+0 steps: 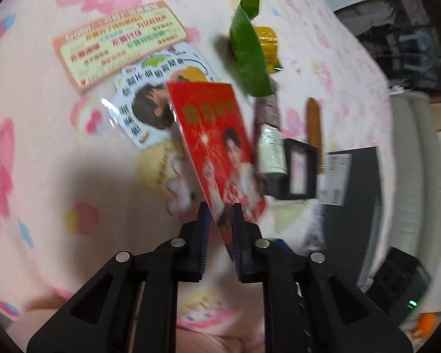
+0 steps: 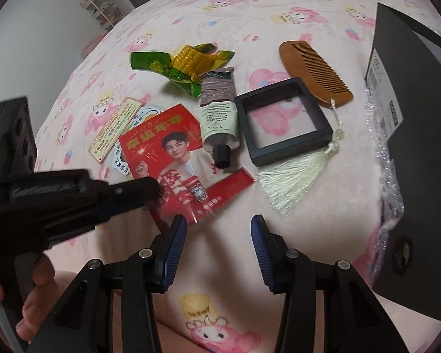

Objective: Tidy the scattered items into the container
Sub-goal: 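Grasp the red card packet with the left gripper and lift it, then lift the red card packet with the left gripper and turn toward the box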

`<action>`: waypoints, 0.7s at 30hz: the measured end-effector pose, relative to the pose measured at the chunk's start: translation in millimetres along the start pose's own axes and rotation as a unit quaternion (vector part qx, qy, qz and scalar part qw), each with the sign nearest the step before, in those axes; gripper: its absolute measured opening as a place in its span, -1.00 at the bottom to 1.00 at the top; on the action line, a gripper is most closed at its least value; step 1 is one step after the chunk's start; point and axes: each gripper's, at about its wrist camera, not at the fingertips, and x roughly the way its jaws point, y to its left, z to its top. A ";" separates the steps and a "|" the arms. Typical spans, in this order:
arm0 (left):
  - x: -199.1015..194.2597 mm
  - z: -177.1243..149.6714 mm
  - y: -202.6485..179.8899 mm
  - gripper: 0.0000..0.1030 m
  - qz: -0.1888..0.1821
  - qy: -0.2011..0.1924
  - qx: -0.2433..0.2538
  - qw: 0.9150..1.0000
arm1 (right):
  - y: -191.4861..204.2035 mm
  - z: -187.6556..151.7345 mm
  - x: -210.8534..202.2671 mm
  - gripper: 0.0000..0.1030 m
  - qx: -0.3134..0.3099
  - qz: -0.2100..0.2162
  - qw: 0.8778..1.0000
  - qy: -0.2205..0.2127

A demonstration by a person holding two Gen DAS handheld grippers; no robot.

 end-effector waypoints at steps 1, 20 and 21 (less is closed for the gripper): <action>-5.3 0.2 2.4 -0.25 -0.001 -0.007 -0.008 1.000 | 0.4 0.4 -0.4 -0.19 -0.004 0.001 1.000 0.001; 1.6 84.9 -8.6 -0.31 0.109 -0.108 0.036 0.988 | -13.3 3.4 22.8 -0.19 -0.024 0.025 0.999 -0.009; 0.8 88.1 -9.1 -0.31 0.104 -0.110 0.036 0.988 | -12.2 3.4 22.8 -0.19 -0.026 0.028 0.999 -0.010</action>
